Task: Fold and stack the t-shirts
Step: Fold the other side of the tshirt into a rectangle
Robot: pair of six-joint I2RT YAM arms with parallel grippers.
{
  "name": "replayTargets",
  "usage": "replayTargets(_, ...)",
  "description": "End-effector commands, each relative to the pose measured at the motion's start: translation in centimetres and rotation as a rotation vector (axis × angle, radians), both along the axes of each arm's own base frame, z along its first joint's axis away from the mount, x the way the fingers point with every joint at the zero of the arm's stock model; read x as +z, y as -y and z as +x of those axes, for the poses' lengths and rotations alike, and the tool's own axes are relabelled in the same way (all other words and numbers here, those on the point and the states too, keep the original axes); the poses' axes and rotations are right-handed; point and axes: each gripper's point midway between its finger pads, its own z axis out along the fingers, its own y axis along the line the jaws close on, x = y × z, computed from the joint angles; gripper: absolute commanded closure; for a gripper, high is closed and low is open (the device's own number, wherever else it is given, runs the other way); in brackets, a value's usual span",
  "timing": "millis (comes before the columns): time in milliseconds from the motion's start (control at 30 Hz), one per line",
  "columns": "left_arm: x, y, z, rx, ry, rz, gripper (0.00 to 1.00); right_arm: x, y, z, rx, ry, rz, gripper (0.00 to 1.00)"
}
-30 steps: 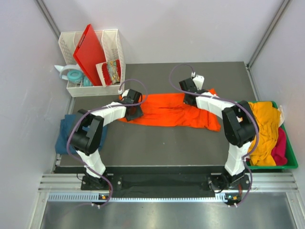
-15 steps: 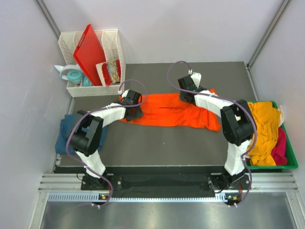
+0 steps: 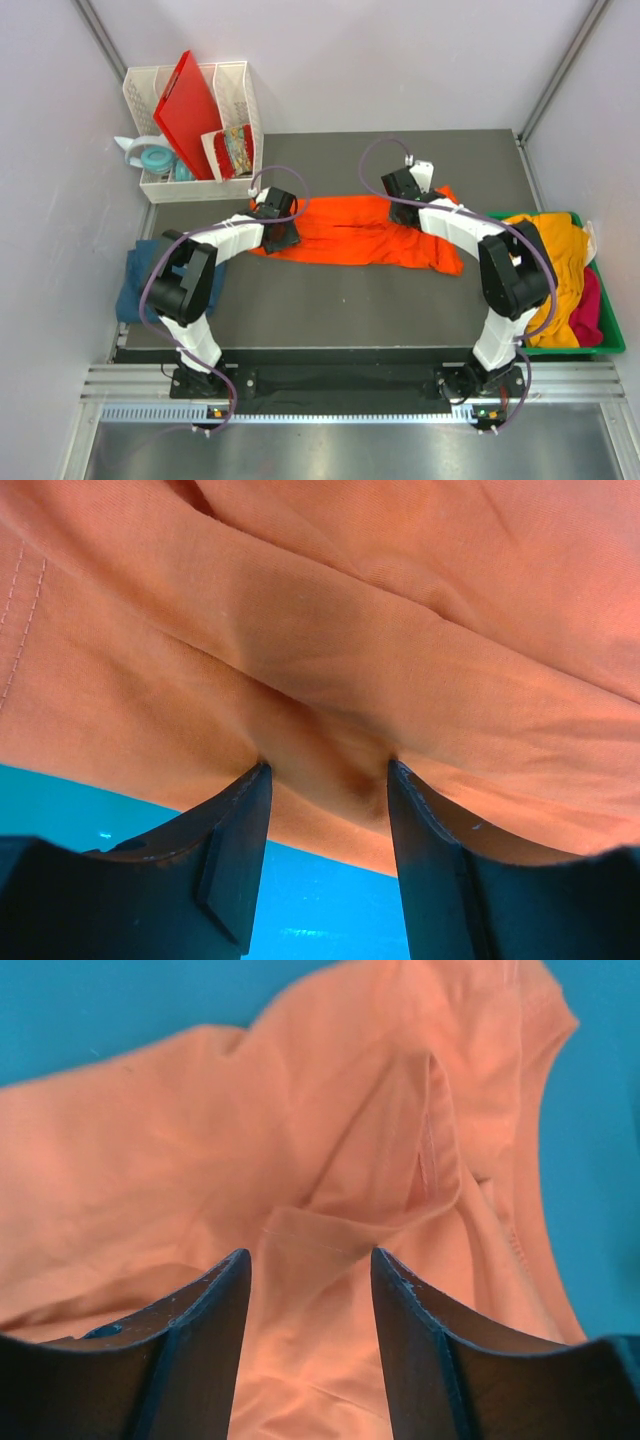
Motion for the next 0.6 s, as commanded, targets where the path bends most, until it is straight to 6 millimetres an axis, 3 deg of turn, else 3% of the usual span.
replayTargets(0, -4.1, -0.8, -3.7, -0.016, -0.171, 0.025, 0.45, -1.0, 0.6, -0.4, -0.038, -0.024, -0.003, 0.49)
replayTargets(233, -3.9, -0.9, -3.8, -0.016, -0.166, 0.026, 0.45, -2.7, 0.2, 0.5, -0.030, -0.063, -0.010, 0.54)
replayTargets(333, -4.0, -1.1, -4.0, -0.015, -0.169, 0.031, 0.45, -3.1, -0.1, 1.0, -0.028, -0.068, -0.002, 0.67)
replayTargets(467, -4.1, -1.3, -4.2, -0.013, -0.171, 0.037, 0.45, -2.7, -0.6, 1.6, -0.022, -0.041, 0.012, 0.94)
replayTargets(567, -4.1, -1.3, -4.3, -0.013, -0.171, 0.037, 0.45, -1.3, -0.9, 2.1, -0.008, 0.007, 0.013, 1.00)
